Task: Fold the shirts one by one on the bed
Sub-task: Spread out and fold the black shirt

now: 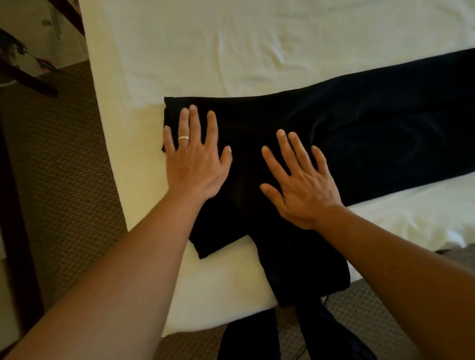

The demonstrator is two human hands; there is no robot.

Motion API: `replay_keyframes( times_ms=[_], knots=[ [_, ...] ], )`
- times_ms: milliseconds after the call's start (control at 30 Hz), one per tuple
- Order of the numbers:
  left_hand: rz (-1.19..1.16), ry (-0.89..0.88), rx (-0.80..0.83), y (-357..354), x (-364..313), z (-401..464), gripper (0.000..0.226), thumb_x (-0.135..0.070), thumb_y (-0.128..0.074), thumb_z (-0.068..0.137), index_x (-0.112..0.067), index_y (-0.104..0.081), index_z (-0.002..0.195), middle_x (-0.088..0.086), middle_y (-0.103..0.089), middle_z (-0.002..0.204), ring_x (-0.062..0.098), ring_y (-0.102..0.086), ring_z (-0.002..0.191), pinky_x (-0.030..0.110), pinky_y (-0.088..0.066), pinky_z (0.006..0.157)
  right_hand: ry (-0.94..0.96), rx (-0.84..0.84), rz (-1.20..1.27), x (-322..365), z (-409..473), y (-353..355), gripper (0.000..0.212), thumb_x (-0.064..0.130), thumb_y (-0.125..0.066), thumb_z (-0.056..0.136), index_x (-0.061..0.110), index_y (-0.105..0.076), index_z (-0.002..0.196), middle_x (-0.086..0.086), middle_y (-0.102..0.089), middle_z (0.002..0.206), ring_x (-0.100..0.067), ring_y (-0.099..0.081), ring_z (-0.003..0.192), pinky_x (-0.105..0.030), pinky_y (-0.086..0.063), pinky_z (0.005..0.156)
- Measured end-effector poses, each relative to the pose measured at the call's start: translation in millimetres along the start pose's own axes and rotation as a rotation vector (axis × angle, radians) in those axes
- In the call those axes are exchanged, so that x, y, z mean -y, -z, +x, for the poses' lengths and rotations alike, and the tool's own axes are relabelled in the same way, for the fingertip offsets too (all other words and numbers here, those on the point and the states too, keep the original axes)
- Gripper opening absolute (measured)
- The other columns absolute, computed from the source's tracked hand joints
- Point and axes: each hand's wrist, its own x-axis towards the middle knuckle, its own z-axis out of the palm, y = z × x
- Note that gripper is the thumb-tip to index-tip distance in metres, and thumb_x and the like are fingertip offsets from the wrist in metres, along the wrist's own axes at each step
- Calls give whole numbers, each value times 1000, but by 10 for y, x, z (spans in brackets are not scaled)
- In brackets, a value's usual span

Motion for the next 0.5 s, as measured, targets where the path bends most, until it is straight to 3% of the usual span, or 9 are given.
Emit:
replay_keyframes(
  times_ms=[100, 233, 333, 433, 500],
  knots=[
    [-40, -160, -9, -164, -153, -403, 70, -62, -17, 103, -28, 0, 163, 4, 6, 171, 26, 3, 157, 55, -9, 125, 87, -29, 2, 21, -354, -222, 71, 62, -16, 102, 27, -2, 162, -6, 13, 169, -24, 10, 155, -50, -3, 122],
    [19, -57, 94, -251, -55, -630, 74, -68, -8, 101, -30, 11, 161, -1, 17, 169, 23, 10, 157, 52, -2, 124, 128, 16, -24, -307, -917, -493, 74, 63, -20, 101, 24, -5, 162, -6, 8, 169, -25, 5, 156, -51, -9, 122],
    [25, -63, 118, -170, -146, -768, 82, -70, -21, 99, -26, 6, 162, 2, 13, 170, 26, 8, 157, 54, -5, 123, 191, 43, -60, -539, -1154, -506, 76, 66, -18, 101, 24, -5, 162, -7, 9, 169, -24, 6, 156, -52, -11, 122],
    [-60, -37, 61, -163, -358, -1185, 85, -69, -42, 93, -25, -13, 160, 6, -9, 168, 34, -13, 151, 54, -21, 117, 242, 84, -36, -657, -1198, -369, 74, 65, -20, 100, 23, -16, 161, -8, 2, 169, -28, -3, 156, -53, -21, 119],
    [-210, 160, -67, -223, -603, -1532, 76, -63, -54, 91, -22, -31, 151, 9, -31, 152, 35, -31, 136, 52, -32, 107, 183, 93, 36, -739, -1207, -252, 71, 61, -24, 100, 22, -27, 158, -9, -9, 169, -32, -16, 153, -53, -30, 114]
  ],
)
